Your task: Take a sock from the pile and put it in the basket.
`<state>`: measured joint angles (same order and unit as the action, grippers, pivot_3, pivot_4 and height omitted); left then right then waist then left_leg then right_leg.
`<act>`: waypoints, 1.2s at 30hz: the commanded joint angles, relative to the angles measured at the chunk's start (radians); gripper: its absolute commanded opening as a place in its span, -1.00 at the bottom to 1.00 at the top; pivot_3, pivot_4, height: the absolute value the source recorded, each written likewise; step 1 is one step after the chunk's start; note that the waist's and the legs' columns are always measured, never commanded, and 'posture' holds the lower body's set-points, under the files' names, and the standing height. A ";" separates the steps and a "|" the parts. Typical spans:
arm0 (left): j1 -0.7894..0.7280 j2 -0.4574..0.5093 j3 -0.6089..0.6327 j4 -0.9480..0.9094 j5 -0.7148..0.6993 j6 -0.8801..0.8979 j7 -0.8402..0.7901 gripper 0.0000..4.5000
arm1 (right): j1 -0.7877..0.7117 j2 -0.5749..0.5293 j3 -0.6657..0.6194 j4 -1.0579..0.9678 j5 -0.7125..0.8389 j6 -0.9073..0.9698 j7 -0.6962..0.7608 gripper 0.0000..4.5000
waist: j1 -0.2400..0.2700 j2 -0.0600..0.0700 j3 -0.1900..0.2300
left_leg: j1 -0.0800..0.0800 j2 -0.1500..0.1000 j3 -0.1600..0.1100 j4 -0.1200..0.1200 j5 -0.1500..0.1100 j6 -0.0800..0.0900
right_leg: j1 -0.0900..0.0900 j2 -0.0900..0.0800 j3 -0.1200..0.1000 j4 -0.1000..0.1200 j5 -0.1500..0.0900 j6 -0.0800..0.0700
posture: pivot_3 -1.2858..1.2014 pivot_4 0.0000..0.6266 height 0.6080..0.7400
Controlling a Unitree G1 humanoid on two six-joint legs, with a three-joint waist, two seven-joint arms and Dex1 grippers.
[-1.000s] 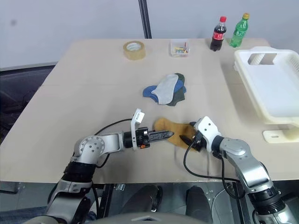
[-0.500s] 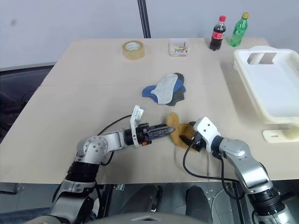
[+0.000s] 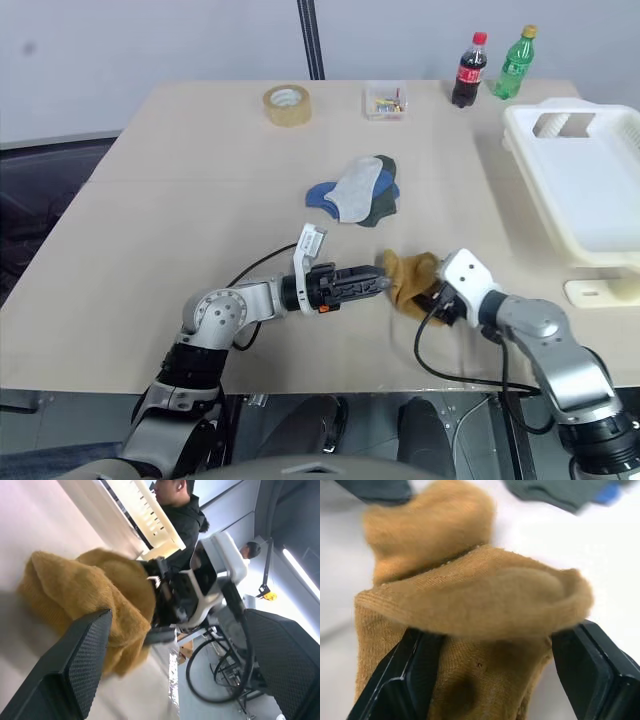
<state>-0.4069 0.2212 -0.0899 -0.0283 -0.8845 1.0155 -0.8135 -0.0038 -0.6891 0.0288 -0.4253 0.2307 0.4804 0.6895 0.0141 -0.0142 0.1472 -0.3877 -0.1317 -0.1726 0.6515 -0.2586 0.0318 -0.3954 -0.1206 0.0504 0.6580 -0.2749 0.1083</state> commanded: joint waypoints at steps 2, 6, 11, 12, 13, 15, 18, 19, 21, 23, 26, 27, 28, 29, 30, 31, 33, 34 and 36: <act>-0.026 -0.019 -0.011 0.011 0.012 -0.027 -0.034 1.00 | 0.041 -0.058 -0.083 -0.070 0.041 0.028 0.039 0.59 | 0.001 0.000 0.000 | 0.000 0.000 0.000 0.000 0.000 0.000 | 0.000 0.000 0.000 0.000 0.000 0.000 | 0.03 -0.52 1.00; -0.048 -0.047 -0.031 0.059 0.045 -0.054 -0.048 1.00 | 0.075 -0.077 -0.116 -0.063 0.046 0.019 0.048 0.97 | 0.002 -0.001 0.001 | -0.001 0.000 0.000 0.000 0.000 0.000 | 0.000 0.000 -0.001 -0.001 0.000 0.000 | 0.03 -0.52 1.00; -0.057 -0.045 -0.018 0.073 0.064 -0.063 -0.052 1.00 | 0.068 -0.076 -0.121 -0.046 0.033 0.007 0.035 0.97 | 0.000 -0.002 0.001 | -0.002 0.000 0.000 0.000 0.000 0.000 | -0.001 0.000 0.000 -0.001 0.000 0.000 | 0.03 -0.52 1.00; -0.051 -0.036 -0.006 0.071 0.065 -0.060 -0.049 1.00 | 0.063 -0.072 -0.115 -0.046 0.029 0.007 0.031 0.97 | -0.001 -0.002 0.001 | -0.002 0.000 0.000 0.000 0.000 0.000 | -0.001 0.000 0.000 -0.001 0.000 0.000 | 0.03 -0.52 1.00; -0.047 -0.030 0.001 0.070 0.066 -0.059 -0.047 1.00 | 0.059 -0.070 -0.109 -0.045 0.026 0.006 0.028 0.97 | -0.001 -0.002 0.001 | -0.002 0.000 0.000 0.000 0.000 0.000 | -0.002 0.000 0.000 0.000 0.000 0.000 | 0.03 -0.52 1.00; -0.023 0.005 0.021 0.058 0.065 -0.048 -0.049 1.00 | 0.046 -0.052 -0.083 -0.044 0.018 0.008 0.014 0.97 | -0.003 -0.002 0.001 | -0.002 0.000 0.000 0.000 0.000 0.000 | -0.002 0.000 -0.001 0.000 0.000 0.000 | 0.03 -0.52 1.00; -0.001 0.044 0.061 0.045 0.060 -0.037 -0.028 1.00 | 0.033 -0.032 -0.055 -0.034 0.006 0.004 0.006 0.97 | -0.003 -0.002 0.001 | -0.002 0.001 0.000 0.000 0.000 0.000 | -0.002 0.000 0.000 0.000 0.000 0.000 | 0.03 -0.52 1.00; 0.000 0.051 0.076 0.047 0.060 -0.033 -0.015 1.00 | 0.030 -0.029 -0.049 -0.028 -0.001 -0.001 0.007 0.97 | -0.001 -0.001 0.001 | -0.002 0.001 0.000 0.000 0.000 0.000 | -0.002 0.000 0.000 0.000 0.000 0.000 | 0.03 -0.52 1.00; -0.001 0.062 0.095 0.052 0.062 -0.018 0.011 1.00 | 0.025 -0.022 -0.039 -0.019 -0.007 -0.007 0.007 0.97 | 0.003 -0.001 0.001 | -0.003 0.001 0.000 0.001 0.000 0.000 | -0.002 0.000 -0.001 0.000 0.000 0.000 | 0.03 -0.52 1.00; -0.004 0.076 0.096 0.049 0.080 0.003 0.042 1.00 | 0.021 -0.015 -0.029 -0.019 -0.011 -0.011 0.006 0.97 | 0.003 -0.002 0.001 | -0.003 0.000 -0.001 0.001 0.000 0.000 | -0.002 -0.001 -0.001 0.000 0.000 0.000 | 0.03 -0.52 1.00; -0.030 0.079 0.081 0.044 0.096 0.055 0.101 1.00 | 0.021 -0.004 -0.023 -0.016 -0.018 -0.018 0.004 0.97 | 0.001 -0.001 0.001 | -0.004 0.000 -0.001 0.001 0.000 0.000 | -0.002 -0.001 -0.001 0.000 0.000 0.000 | 0.03 -0.52 1.00; -0.042 0.075 0.063 0.051 0.103 0.074 0.111 1.00 | 0.021 0.000 -0.022 -0.015 -0.020 -0.020 0.001 0.97 | 0.001 -0.001 0.001 | -0.003 0.000 -0.001 0.001 0.000 0.000 | -0.002 -0.001 -0.002 0.000 0.000 0.000 | 0.03 -0.52 1.00; -0.051 0.072 0.046 0.057 0.107 0.088 0.113 1.00 | 0.021 0.004 -0.022 -0.015 -0.021 -0.021 -0.001 0.97 | 0.002 -0.001 0.001 | -0.003 0.000 -0.001 0.001 0.000 0.000 | -0.002 -0.001 -0.002 0.000 0.000 0.000 | 0.03 -0.52 1.00; -0.063 0.065 0.026 0.070 0.113 0.105 0.115 1.00 | 0.020 0.007 -0.021 -0.014 -0.024 -0.022 -0.002 0.97 | 0.002 -0.001 0.001 | -0.003 0.000 -0.001 0.002 0.000 0.000 | -0.002 -0.001 -0.002 0.000 0.000 0.000 | 0.03 -0.52 1.00; -0.072 0.059 0.013 0.081 0.119 0.116 0.115 1.00 | 0.019 0.010 -0.019 -0.014 -0.026 -0.022 -0.003 0.97 | 0.001 -0.001 0.001 | -0.003 0.000 -0.001 0.002 0.000 0.000 | -0.002 -0.001 -0.002 0.001 0.000 0.000 | 0.03 -0.52 1.00; -0.085 0.051 -0.002 0.096 0.126 0.126 0.114 1.00 | 0.018 0.013 -0.017 -0.014 -0.029 -0.023 -0.004 0.97 | 0.001 -0.001 0.001 | -0.003 0.000 -0.001 0.002 0.000 0.000 | -0.002 -0.001 -0.002 0.001 0.000 0.000 | 0.03 -0.52 1.00; -0.110 0.041 -0.033 0.115 0.138 0.146 0.101 1.00 | 0.018 0.016 -0.014 -0.016 -0.033 -0.024 -0.006 0.97 | 0.001 -0.001 0.001 | -0.003 -0.001 -0.001 0.002 0.000 0.000 | -0.002 -0.001 -0.002 0.001 0.000 0.000 | 0.03 -0.52 1.00; -0.121 0.040 -0.048 0.116 0.137 0.160 0.090 1.00 | 0.017 0.018 -0.013 -0.016 -0.034 -0.024 -0.007 0.97 | 0.001 -0.001 0.001 | -0.003 -0.001 -0.001 0.002 0.000 0.000 | -0.002 -0.001 -0.002 0.001 0.000 0.000 | 0.03 -0.52 1.00; -0.135 0.051 -0.074 0.082 0.110 0.208 0.054 1.00 | 0.015 0.020 -0.013 -0.019 -0.035 -0.022 -0.009 0.97 | 0.000 -0.001 0.001 | -0.003 -0.001 -0.001 0.002 0.000 0.000 | -0.002 -0.001 -0.002 0.001 0.000 0.000 | 0.03 -0.52 1.00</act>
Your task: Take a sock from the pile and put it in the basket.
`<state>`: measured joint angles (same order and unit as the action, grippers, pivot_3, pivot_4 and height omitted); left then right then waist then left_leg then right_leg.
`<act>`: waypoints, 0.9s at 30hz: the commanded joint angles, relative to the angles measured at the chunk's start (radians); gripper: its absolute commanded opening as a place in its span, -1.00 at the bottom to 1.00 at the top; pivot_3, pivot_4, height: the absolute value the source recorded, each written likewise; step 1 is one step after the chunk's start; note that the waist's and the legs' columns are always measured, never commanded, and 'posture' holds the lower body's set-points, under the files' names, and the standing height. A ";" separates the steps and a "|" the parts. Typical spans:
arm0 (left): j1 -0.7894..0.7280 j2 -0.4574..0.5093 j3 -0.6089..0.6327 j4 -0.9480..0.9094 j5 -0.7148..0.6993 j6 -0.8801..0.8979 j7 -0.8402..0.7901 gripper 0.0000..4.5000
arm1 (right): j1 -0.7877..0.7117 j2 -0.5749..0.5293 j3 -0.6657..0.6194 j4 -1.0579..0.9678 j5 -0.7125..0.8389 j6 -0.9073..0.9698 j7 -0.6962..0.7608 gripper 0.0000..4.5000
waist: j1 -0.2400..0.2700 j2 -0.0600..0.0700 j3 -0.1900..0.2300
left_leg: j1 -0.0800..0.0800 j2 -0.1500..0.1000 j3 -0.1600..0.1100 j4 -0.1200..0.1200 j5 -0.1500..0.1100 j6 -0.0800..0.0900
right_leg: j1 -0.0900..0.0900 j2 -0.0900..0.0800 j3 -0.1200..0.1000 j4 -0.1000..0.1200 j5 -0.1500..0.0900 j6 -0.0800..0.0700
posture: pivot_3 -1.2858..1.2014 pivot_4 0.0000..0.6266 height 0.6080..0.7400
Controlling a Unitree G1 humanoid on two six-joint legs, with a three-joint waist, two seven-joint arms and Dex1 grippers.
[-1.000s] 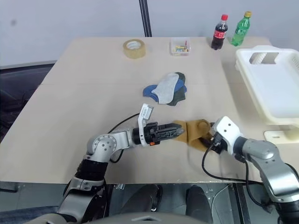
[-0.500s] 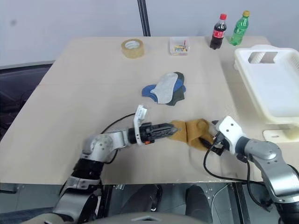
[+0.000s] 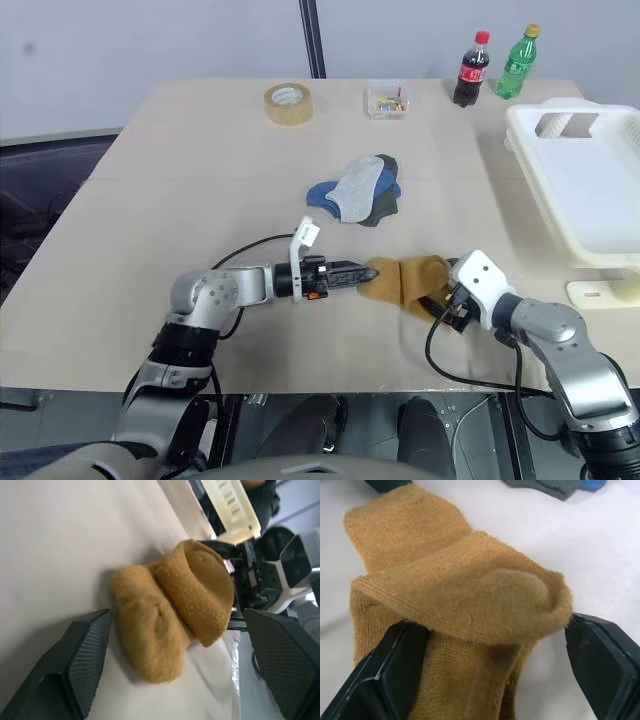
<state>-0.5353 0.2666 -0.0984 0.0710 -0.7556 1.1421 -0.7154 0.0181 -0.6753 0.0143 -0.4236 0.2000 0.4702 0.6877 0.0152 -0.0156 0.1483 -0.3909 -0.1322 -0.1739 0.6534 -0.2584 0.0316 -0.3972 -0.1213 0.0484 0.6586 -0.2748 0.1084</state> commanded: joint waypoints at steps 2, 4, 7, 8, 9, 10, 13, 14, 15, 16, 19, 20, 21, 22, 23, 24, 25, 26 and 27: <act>-0.009 0.031 -0.099 -0.058 -0.033 0.105 -0.091 1.00 | -0.007 0.010 0.003 -0.023 -0.007 -0.011 -0.010 0.97 | -0.003 0.000 0.000 | 0.000 0.000 0.000 0.000 0.000 0.000 | 0.000 0.000 0.000 0.000 0.000 0.000 | 0.03 -0.52 1.00; -0.012 0.039 -0.121 -0.058 -0.016 0.091 -0.109 1.00 | -0.008 0.014 0.006 -0.026 -0.009 -0.011 -0.011 0.97 | -0.004 0.000 0.000 | 0.000 0.000 0.000 0.000 0.000 0.000 | 0.000 0.000 0.001 0.000 0.000 0.000 | 0.03 -0.52 1.00; -0.023 0.020 -0.108 -0.020 0.001 0.062 -0.106 1.00 | -0.009 0.023 0.011 -0.030 -0.012 -0.010 -0.013 0.97 | -0.003 0.000 0.000 | 0.000 0.000 0.000 0.000 0.000 0.000 | 0.000 0.000 0.001 0.000 0.000 0.000 | 0.03 -0.52 1.00; -0.023 0.003 -0.085 -0.013 -0.004 0.042 -0.101 1.00 | -0.008 0.025 0.013 -0.032 -0.012 -0.010 -0.014 0.97 | -0.002 0.000 0.000 | 0.000 0.000 0.000 0.000 0.000 0.000 | 0.000 0.000 0.001 0.000 0.000 0.000 | 0.03 -0.52 1.00; -0.022 -0.018 -0.056 -0.006 -0.011 0.019 -0.091 1.00 | -0.008 0.026 0.015 -0.033 -0.013 -0.010 -0.015 0.97 | -0.002 0.000 0.000 | 0.000 0.000 0.000 0.000 0.000 0.000 | 0.000 0.000 0.001 0.000 0.000 0.000 | 0.03 -0.52 1.00; -0.026 -0.045 -0.014 0.011 -0.026 0.011 -0.069 1.00 | -0.007 0.028 0.016 -0.034 -0.013 -0.010 -0.016 0.97 | -0.001 0.000 0.000 | 0.000 0.000 0.000 0.000 0.000 0.000 | 0.000 0.000 0.001 0.000 0.000 0.000 | 0.03 -0.52 1.00; -0.025 -0.092 0.050 0.023 -0.041 -0.023 -0.052 1.00 | -0.006 0.032 0.019 -0.035 -0.016 -0.010 -0.017 0.97 | -0.003 0.000 0.000 | 0.000 0.000 0.000 0.000 0.000 0.000 | 0.000 0.000 0.001 0.000 0.000 0.000 | 0.03 -0.52 1.00; -0.022 -0.098 0.053 0.022 -0.038 -0.028 -0.054 1.00 | -0.006 0.033 0.021 -0.035 -0.016 -0.010 -0.017 0.97 | -0.004 0.000 0.000 | 0.000 0.000 0.000 0.000 0.000 0.000 | -0.001 0.000 0.001 0.000 0.000 0.000 | 0.03 -0.52 1.00; -0.022 -0.104 0.052 0.023 -0.033 -0.031 -0.053 1.00 | -0.007 0.034 0.023 -0.035 -0.016 -0.011 -0.017 0.97 | -0.004 0.000 0.000 | 0.000 0.000 0.000 0.000 0.000 0.000 | -0.001 0.000 0.001 0.000 0.000 0.000 | 0.03 -0.52 1.00; -0.021 -0.109 0.049 0.025 -0.026 -0.035 -0.052 1.00 | -0.007 0.035 0.025 -0.035 -0.016 -0.011 -0.016 0.97 | -0.003 0.000 0.000 | 0.000 0.001 0.000 0.000 0.000 0.000 | -0.001 0.001 0.001 0.000 0.000 0.000 | 0.03 -0.52 1.00; -0.021 -0.126 0.043 0.024 -0.023 -0.043 -0.057 1.00 | -0.010 0.035 0.026 -0.033 -0.014 -0.011 -0.014 0.97 | -0.003 0.000 0.000 | 0.000 0.000 0.000 0.000 0.000 0.000 | -0.001 0.000 0.001 0.000 0.000 0.000 | 0.03 -0.52 1.00; -0.022 -0.133 0.040 0.023 -0.025 -0.044 -0.059 1.00 | -0.013 0.034 0.024 -0.030 -0.014 -0.012 -0.013 0.97 | -0.003 0.000 0.000 | 0.000 0.000 0.001 0.000 0.000 0.000 | -0.001 0.000 0.001 0.000 0.000 0.000 | 0.03 -0.52 1.00; -0.023 -0.139 0.038 0.024 -0.026 -0.044 -0.061 1.00 | -0.016 0.033 0.023 -0.028 -0.014 -0.013 -0.012 0.97 | -0.003 0.000 0.000 | 0.000 0.000 0.001 0.000 0.000 0.000 | -0.001 0.000 0.001 0.000 0.000 0.000 | 0.03 -0.52 1.00; -0.026 -0.147 0.035 0.024 -0.026 -0.046 -0.063 1.00 | -0.018 0.032 0.022 -0.026 -0.014 -0.013 -0.011 0.97 | -0.003 0.000 0.000 | 0.000 0.000 0.001 0.000 0.000 0.000 | -0.001 0.000 0.001 0.000 0.000 0.000 | 0.03 -0.52 1.00; -0.030 -0.156 0.030 0.027 -0.027 -0.049 -0.068 1.00 | -0.019 0.031 0.020 -0.026 -0.014 -0.014 -0.010 0.97 | -0.003 0.000 0.000 | 0.000 0.000 0.001 0.000 0.000 0.000 | -0.001 0.000 0.001 0.000 0.000 0.000 | 0.03 -0.52 1.00; -0.035 -0.166 0.024 0.031 -0.028 -0.052 -0.076 1.00 | -0.020 0.030 0.019 -0.027 -0.014 -0.014 -0.009 0.97 | -0.003 0.000 0.000 | 0.000 0.000 0.001 0.000 0.000 0.000 | -0.001 0.000 0.001 0.000 0.000 0.000 | 0.03 -0.52 1.00; -0.039 -0.175 0.020 0.036 -0.028 -0.053 -0.083 1.00 | -0.021 0.029 0.018 -0.028 -0.013 -0.013 -0.009 0.97 | -0.003 0.000 0.000 | 0.000 0.000 0.001 0.000 0.000 0.000 | -0.001 0.000 0.001 0.000 0.000 0.000 | 0.03 -0.52 1.00; -0.044 -0.181 0.010 0.041 -0.024 -0.056 -0.091 1.00 | -0.021 0.029 0.019 -0.029 -0.014 -0.013 -0.008 0.97 | -0.003 0.000 0.000 | 0.000 0.000 0.001 0.000 0.000 0.000 | -0.001 0.000 0.001 0.000 0.000 0.000 | 0.03 -0.52 1.00; -0.048 -0.188 0.000 0.047 -0.020 -0.055 -0.098 1.00 | -0.022 0.030 0.022 -0.030 -0.015 -0.013 -0.008 0.97 | -0.002 0.000 0.000 | 0.000 0.000 0.001 0.000 0.000 0.000 | -0.001 0.000 0.001 0.000 0.000 0.000 | 0.03 -0.52 1.00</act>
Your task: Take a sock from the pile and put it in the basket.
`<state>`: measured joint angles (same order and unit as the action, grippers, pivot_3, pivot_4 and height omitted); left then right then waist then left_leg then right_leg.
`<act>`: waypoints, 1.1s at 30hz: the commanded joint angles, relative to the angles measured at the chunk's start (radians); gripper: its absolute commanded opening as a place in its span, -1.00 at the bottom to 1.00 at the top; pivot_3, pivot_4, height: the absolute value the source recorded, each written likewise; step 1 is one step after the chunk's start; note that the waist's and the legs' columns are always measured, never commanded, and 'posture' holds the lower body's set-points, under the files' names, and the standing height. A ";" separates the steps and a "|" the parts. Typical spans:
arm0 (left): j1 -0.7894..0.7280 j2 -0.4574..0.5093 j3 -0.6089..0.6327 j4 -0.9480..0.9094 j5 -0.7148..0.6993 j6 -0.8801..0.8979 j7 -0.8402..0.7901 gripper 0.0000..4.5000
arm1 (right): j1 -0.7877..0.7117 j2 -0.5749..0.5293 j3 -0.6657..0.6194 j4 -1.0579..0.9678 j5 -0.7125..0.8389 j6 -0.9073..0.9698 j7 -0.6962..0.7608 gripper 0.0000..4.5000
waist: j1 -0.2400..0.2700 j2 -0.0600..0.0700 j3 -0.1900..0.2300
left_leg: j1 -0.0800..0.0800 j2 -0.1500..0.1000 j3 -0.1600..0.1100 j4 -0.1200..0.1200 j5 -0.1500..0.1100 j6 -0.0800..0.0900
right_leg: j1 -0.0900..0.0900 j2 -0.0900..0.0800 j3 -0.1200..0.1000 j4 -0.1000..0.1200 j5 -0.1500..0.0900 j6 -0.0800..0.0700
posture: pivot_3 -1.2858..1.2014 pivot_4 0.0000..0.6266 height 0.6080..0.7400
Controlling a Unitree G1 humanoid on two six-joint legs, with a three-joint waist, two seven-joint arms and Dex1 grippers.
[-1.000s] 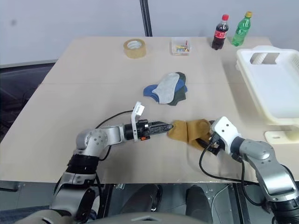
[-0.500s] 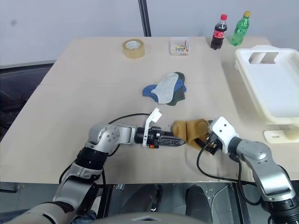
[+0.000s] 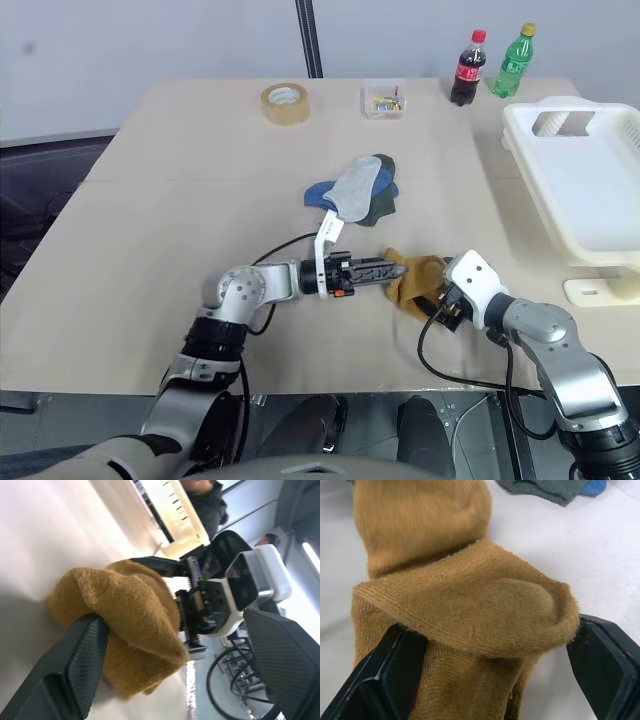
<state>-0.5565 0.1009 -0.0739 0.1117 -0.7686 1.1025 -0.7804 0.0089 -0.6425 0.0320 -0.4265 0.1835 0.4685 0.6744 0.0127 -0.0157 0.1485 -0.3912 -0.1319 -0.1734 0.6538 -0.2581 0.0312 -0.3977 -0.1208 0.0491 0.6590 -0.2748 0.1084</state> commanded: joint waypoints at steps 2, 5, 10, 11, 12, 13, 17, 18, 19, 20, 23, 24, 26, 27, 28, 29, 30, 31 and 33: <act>-0.037 -0.035 -0.042 0.023 0.002 -0.018 -0.040 1.00 | -0.016 -0.001 0.012 -0.024 -0.002 -0.013 0.008 0.97 | 0.000 0.000 0.000 | 0.000 0.000 0.000 0.000 0.000 0.000 | 0.000 0.000 0.000 0.000 0.000 0.000 | 0.03 -0.52 1.00; -0.049 -0.051 -0.060 0.054 0.022 -0.038 -0.047 1.00 | -0.023 -0.001 0.021 -0.021 -0.007 -0.018 0.012 0.97 | -0.001 0.000 0.000 | 0.000 0.000 0.000 0.000 0.000 0.000 | 0.000 0.000 0.000 0.000 0.000 0.000 | 0.03 -0.52 1.00; -0.067 -0.075 -0.085 0.115 0.058 -0.072 -0.065 1.00 | -0.015 -0.015 -0.007 -0.039 0.003 -0.011 0.019 0.97 | 0.000 0.000 0.000 | 0.000 0.000 0.000 0.000 0.000 0.000 | 0.000 0.000 0.000 0.000 0.000 0.000 | 0.03 -0.52 1.00; -0.067 -0.077 -0.091 0.120 0.063 -0.075 -0.071 1.00 | -0.003 -0.027 -0.019 -0.049 0.005 -0.009 0.026 0.97 | 0.001 0.000 0.000 | 0.000 0.000 0.000 0.000 0.000 0.000 | 0.000 0.000 0.000 0.000 0.000 0.000 | 0.03 -0.52 1.00; -0.066 -0.078 -0.095 0.123 0.067 -0.077 -0.075 1.00 | 0.005 -0.036 -0.027 -0.055 0.007 -0.009 0.030 0.97 | 0.001 0.000 0.000 | 0.000 0.000 0.000 0.000 0.000 0.000 | 0.000 0.000 0.000 0.000 0.000 0.000 | 0.03 -0.52 1.00; -0.065 -0.079 -0.100 0.124 0.070 -0.079 -0.080 1.00 | 0.019 -0.053 -0.043 -0.067 0.011 -0.004 0.040 0.97 | 0.001 0.000 0.000 | 0.000 0.000 0.000 0.000 0.000 0.000 | 0.000 0.000 0.000 0.000 0.000 0.000 | 0.03 -0.52 1.00; -0.060 -0.083 -0.113 0.131 0.079 -0.090 -0.095 1.00 | 0.101 -0.138 -0.138 -0.103 0.039 0.051 0.079 0.97 | 0.003 0.000 0.000 | -0.001 -0.001 0.000 0.001 0.000 0.000 | 0.000 0.000 -0.001 0.000 0.000 0.000 | 0.03 -0.52 1.00; -0.060 -0.086 -0.113 0.132 0.080 -0.091 -0.099 1.00 | 0.124 -0.153 -0.175 -0.104 0.051 0.057 0.089 0.97 | 0.003 0.000 0.000 | -0.001 -0.001 0.000 0.001 0.000 0.000 | 0.000 0.000 0.000 0.000 0.000 0.000 | 0.03 -0.52 1.00; -0.060 -0.089 -0.113 0.132 0.079 -0.092 -0.103 1.00 | 0.141 -0.159 -0.212 -0.105 0.069 0.067 0.096 0.97 | 0.005 0.000 0.000 | -0.001 -0.001 0.000 0.001 0.000 0.000 | 0.000 0.000 0.000 0.000 0.000 0.000 | 0.03 -0.52 1.00; -0.057 -0.093 -0.114 0.128 0.073 -0.090 -0.112 1.00 | 0.147 -0.151 -0.275 -0.110 0.117 0.098 0.095 0.97 | 0.005 0.000 0.000 | -0.001 -0.001 -0.001 0.001 0.000 0.000 | 0.000 -0.001 -0.001 0.000 0.000 0.000 | 0.03 -0.52 1.00; -0.052 -0.101 -0.115 0.121 0.063 -0.089 -0.134 1.00 | 0.137 -0.122 -0.382 -0.113 0.224 0.173 0.080 0.97 | 0.001 0.000 0.000 | -0.001 -0.001 0.000 0.002 0.000 0.000 | 0.000 -0.001 0.000 0.000 0.000 0.000 | 0.03 -0.52 1.00; -0.050 -0.104 -0.115 0.119 0.060 -0.088 -0.141 1.00 | 0.127 -0.106 -0.401 -0.110 0.257 0.197 0.068 0.97 | 0.000 0.000 0.000 | -0.001 -0.001 0.000 0.002 0.000 0.000 | 0.000 -0.001 0.000 0.000 0.000 0.000 | 0.03 -0.52 1.00; -0.045 -0.099 -0.132 0.118 0.070 -0.096 -0.162 1.00 | 0.111 -0.051 -0.432 -0.105 0.351 0.258 0.047 0.97 | 0.000 0.000 0.000 | -0.001 0.000 0.000 0.002 0.000 0.000 | 0.000 0.000 0.000 0.001 0.000 0.000 | 0.03 -0.52 1.00; -0.043 -0.097 -0.141 0.119 0.079 -0.103 -0.168 1.00 | 0.108 -0.030 -0.442 -0.108 0.387 0.282 0.042 0.97 | 0.001 0.000 0.000 | -0.001 0.001 0.000 0.002 0.000 0.000 | 0.000 0.000 0.000 0.001 0.000 0.000 | 0.03 -0.52 1.00; -0.042 -0.096 -0.145 0.121 0.085 -0.108 -0.171 1.00 | 0.107 -0.017 -0.452 -0.115 0.415 0.301 0.036 0.97 | 0.002 0.000 0.000 | -0.001 0.001 0.000 0.002 0.000 0.000 | 0.000 0.000 -0.001 0.001 0.000 0.000 | 0.03 -0.52 1.00; -0.042 -0.096 -0.145 0.123 0.086 -0.110 -0.173 1.00 | 0.103 -0.007 -0.462 -0.121 0.440 0.316 0.026 0.97 | 0.002 0.000 0.000 | -0.001 0.001 0.000 0.002 0.000 0.000 | 0.000 0.000 0.000 0.001 0.000 0.000 | 0.03 -0.52 1.00; -0.043 -0.097 -0.144 0.125 0.086 -0.111 -0.174 1.00 | 0.099 -0.004 -0.469 -0.124 0.457 0.326 0.018 0.97 | 0.002 0.000 0.000 | -0.001 0.000 0.000 0.002 0.000 0.000 | 0.000 -0.001 0.000 0.001 0.000 0.000 | 0.03 -0.52 1.00; -0.044 -0.098 -0.140 0.127 0.084 -0.111 -0.175 1.00 | 0.089 0.004 -0.479 -0.124 0.483 0.342 0.005 0.97 | 0.002 0.000 0.000 | -0.002 -0.001 0.000 0.002 0.000 0.000 | 0.000 -0.001 0.000 0.001 0.000 0.000 | 0.03 -0.52 1.00; -0.045 -0.100 -0.135 0.129 0.082 -0.113 -0.175 1.00 | 0.073 0.011 -0.461 -0.129 0.516 0.364 -0.009 0.97 | 0.001 0.000 0.000 | -0.002 -0.001 0.000 0.002 0.000 0.000 | 0.000 -0.002 0.000 0.001 0.000 0.000 | 0.03 -0.52 1.00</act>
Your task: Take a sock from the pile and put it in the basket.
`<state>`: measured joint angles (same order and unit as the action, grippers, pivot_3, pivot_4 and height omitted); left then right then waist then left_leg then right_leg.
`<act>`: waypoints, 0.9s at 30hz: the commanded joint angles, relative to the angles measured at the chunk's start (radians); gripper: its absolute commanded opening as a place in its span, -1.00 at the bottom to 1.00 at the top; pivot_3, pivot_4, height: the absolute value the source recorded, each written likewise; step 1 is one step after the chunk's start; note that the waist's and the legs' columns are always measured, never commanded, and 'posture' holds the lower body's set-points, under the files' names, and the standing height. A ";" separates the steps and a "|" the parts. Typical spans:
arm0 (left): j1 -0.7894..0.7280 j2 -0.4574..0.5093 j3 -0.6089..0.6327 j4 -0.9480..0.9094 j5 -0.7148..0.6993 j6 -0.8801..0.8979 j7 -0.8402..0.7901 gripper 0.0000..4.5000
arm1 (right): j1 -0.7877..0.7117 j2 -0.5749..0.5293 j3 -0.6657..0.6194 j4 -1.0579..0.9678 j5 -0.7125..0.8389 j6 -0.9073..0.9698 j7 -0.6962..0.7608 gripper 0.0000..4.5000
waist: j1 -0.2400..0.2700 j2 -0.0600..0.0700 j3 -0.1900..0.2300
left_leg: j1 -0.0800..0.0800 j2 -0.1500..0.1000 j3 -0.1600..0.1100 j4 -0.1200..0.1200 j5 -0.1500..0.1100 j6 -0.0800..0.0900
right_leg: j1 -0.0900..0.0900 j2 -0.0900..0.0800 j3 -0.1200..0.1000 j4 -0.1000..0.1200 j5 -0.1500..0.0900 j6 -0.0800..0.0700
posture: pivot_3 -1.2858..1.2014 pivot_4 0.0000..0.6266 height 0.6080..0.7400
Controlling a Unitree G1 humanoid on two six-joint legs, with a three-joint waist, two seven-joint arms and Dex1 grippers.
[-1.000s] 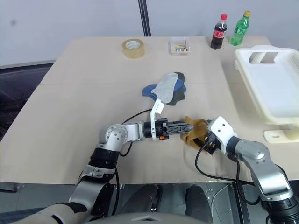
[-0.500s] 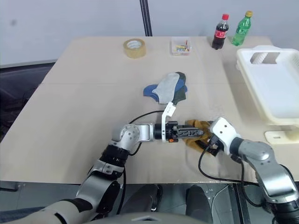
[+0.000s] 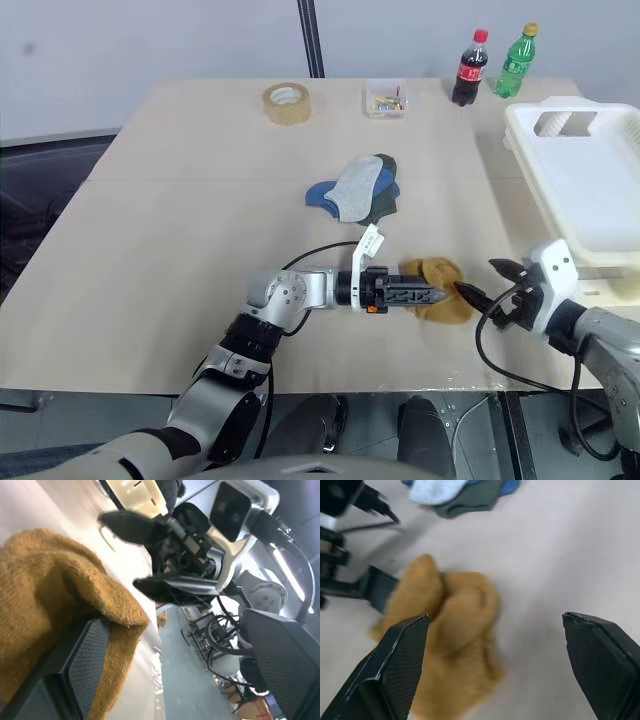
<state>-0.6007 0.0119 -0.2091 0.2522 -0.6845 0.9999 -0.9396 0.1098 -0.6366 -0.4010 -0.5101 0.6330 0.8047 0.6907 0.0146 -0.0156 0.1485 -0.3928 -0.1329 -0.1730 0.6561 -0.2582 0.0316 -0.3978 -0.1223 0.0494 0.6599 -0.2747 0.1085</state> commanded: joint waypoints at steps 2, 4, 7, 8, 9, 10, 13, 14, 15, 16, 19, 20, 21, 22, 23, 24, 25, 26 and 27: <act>-0.002 -0.012 0.000 -0.009 -0.002 -0.013 -0.016 1.00 | -0.037 0.014 0.007 -0.046 0.076 0.033 -0.038 0.97 | 0.000 0.000 0.000 | 0.000 0.000 0.000 0.000 0.000 0.000 | 0.000 0.000 0.000 0.000 0.000 0.000 | 0.03 -0.52 1.00; -0.001 -0.012 -0.002 -0.008 0.002 -0.016 -0.016 1.00 | -0.041 0.027 0.036 -0.035 0.074 0.023 -0.044 0.97 | -0.001 0.000 0.000 | 0.000 0.001 -0.001 0.000 0.000 0.000 | 0.000 0.001 -0.001 0.000 0.000 0.000 | 0.03 -0.52 1.00; 0.007 -0.004 -0.018 -0.012 0.013 -0.020 -0.022 1.00 | -0.041 0.040 0.063 -0.012 0.076 0.002 -0.034 0.97 | -0.001 0.000 0.000 | 0.000 0.001 -0.001 0.000 0.000 0.000 | 0.000 0.001 -0.001 0.000 0.000 0.000 | 0.03 -0.52 1.00; 0.010 -0.003 -0.021 -0.015 0.015 -0.020 -0.025 1.00 | -0.039 0.039 0.071 -0.006 0.070 -0.002 -0.032 0.97 | -0.001 0.000 0.000 | 0.000 0.000 0.000 0.000 0.000 0.000 | 0.000 0.001 0.000 0.000 0.000 0.000 | 0.03 -0.52 1.00; 0.012 -0.002 -0.022 -0.016 0.018 -0.020 -0.027 1.00 | -0.037 0.033 0.083 0.000 0.061 -0.010 -0.026 0.97 | -0.001 0.000 0.000 | 0.000 0.000 0.000 0.000 0.000 0.000 | 0.000 0.000 0.000 0.000 0.000 0.000 | 0.03 -0.52 1.00; 0.012 -0.002 -0.022 -0.017 0.019 -0.021 -0.028 1.00 | -0.037 0.031 0.096 0.008 0.053 -0.015 -0.024 0.97 | -0.001 0.000 0.000 | 0.000 0.000 0.000 0.000 0.000 0.000 | 0.000 0.000 0.000 0.000 0.000 0.000 | 0.03 -0.52 1.00; 0.013 -0.002 -0.021 -0.017 0.022 -0.023 -0.028 1.00 | -0.037 0.020 0.141 0.033 0.015 -0.028 -0.027 0.97 | -0.001 0.000 0.000 | 0.000 0.000 0.000 0.000 0.000 0.000 | 0.000 0.001 0.000 0.001 0.000 0.000 | 0.03 -0.52 1.00; 0.013 -0.001 -0.022 -0.017 0.024 -0.024 -0.029 1.00 | -0.033 0.015 0.156 0.043 -0.003 -0.034 -0.031 0.97 | -0.001 0.000 0.000 | 0.000 0.000 0.000 0.000 0.000 0.000 | 0.000 0.001 0.000 0.001 0.000 0.000 | 0.03 -0.52 1.00; 0.013 0.001 -0.023 -0.018 0.026 -0.026 -0.032 1.00 | -0.030 0.013 0.166 0.054 -0.020 -0.039 -0.039 0.97 | -0.001 0.000 0.000 | 0.000 0.000 0.000 0.000 0.000 0.000 | 0.000 0.001 0.000 0.001 0.000 0.000 | 0.03 -0.52 1.00; 0.015 0.004 -0.024 -0.020 0.028 -0.028 -0.035 1.00 | -0.028 0.011 0.173 0.069 -0.039 -0.042 -0.052 0.97 | -0.001 0.000 0.000 | 0.000 0.000 0.000 0.000 0.000 0.000 | 0.000 0.001 0.000 0.001 0.000 0.000 | 0.03 -0.52 1.00; 0.026 0.021 -0.032 -0.045 0.034 -0.033 -0.044 1.00 | -0.025 0.004 0.180 0.094 -0.072 -0.048 -0.070 0.97 | -0.001 0.000 0.000 | 0.000 0.000 0.000 0.000 0.000 0.000 | 0.000 0.001 0.000 0.001 0.000 0.000 | 0.03 -0.52 1.00; 0.033 0.030 -0.031 -0.064 0.032 -0.037 -0.047 1.00 | -0.017 -0.008 0.190 0.091 -0.082 -0.050 -0.060 0.97 | -0.001 0.001 -0.001 | 0.000 0.000 0.000 0.000 0.000 0.000 | 0.000 0.001 0.000 0.001 0.000 0.000 | 0.03 -0.52 1.00; 0.040 0.037 -0.027 -0.084 0.030 -0.046 -0.047 1.00 | -0.008 -0.017 0.203 0.085 -0.091 -0.054 -0.049 0.97 | -0.001 0.001 -0.001 | 0.000 0.000 0.000 0.000 0.000 0.000 | 0.000 0.001 0.000 0.001 0.000 0.000 | 0.03 -0.52 1.00; 0.046 0.043 -0.022 -0.101 0.029 -0.058 -0.047 1.00 | -0.002 -0.023 0.214 0.079 -0.096 -0.056 -0.043 0.97 | -0.001 0.001 -0.001 | 0.000 0.000 0.000 0.000 0.000 0.000 | 0.000 0.001 0.000 0.001 0.000 0.000 | 0.03 -0.52 1.00; 0.052 0.052 -0.014 -0.123 0.030 -0.074 -0.044 1.00 | 0.003 -0.029 0.231 0.076 -0.105 -0.060 -0.036 0.97 | 0.000 0.001 -0.001 | 0.000 0.000 0.000 0.000 0.000 0.000 | 0.000 0.001 0.000 0.001 0.000 0.000 | 0.03 -0.52 1.00; 0.057 0.061 -0.010 -0.144 0.031 -0.085 -0.042 1.00 | 0.005 -0.035 0.246 0.076 -0.112 -0.064 -0.032 0.97 | 0.000 0.001 -0.001 | 0.000 0.000 0.000 0.000 0.000 0.000 | 0.000 0.001 0.000 0.001 0.000 0.000 | 0.03 -0.52 1.00; 0.067 0.086 -0.028 -0.176 0.056 -0.117 -0.046 1.00 | 0.008 -0.040 0.264 0.078 -0.121 -0.065 -0.029 0.97 | 0.000 0.001 -0.001 | 0.000 0.000 -0.001 0.001 0.000 0.000 | 0.000 0.001 0.000 0.001 0.000 0.000 | 0.03 -0.52 1.00; 0.079 0.110 -0.050 -0.207 0.087 -0.161 -0.050 1.00 | 0.010 -0.044 0.280 0.082 -0.131 -0.066 -0.028 0.97 | -0.002 0.000 -0.001 | 0.000 0.000 -0.001 0.001 0.000 0.000 | 0.000 0.001 -0.001 0.001 0.000 0.000 | 0.03 -0.52 1.00; 0.089 0.132 -0.069 -0.232 0.116 -0.201 -0.052 1.00 | 0.013 -0.048 0.293 0.087 -0.141 -0.072 -0.023 0.87 | -0.002 0.001 -0.001 | 0.001 0.000 0.000 0.001 0.000 0.000 | 0.000 0.001 0.000 0.001 0.000 0.000 | 0.03 -0.52 1.00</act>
<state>-0.5227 0.1275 -0.2530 0.0901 -0.6038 0.8677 -0.9774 0.1003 -0.6734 -0.1541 -0.4271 0.5121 0.7249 0.6504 0.0125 -0.0150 0.1476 -0.3918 -0.1324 -0.1733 0.6570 -0.2581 0.0315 -0.3974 -0.1214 0.0491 0.6608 -0.2747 0.1085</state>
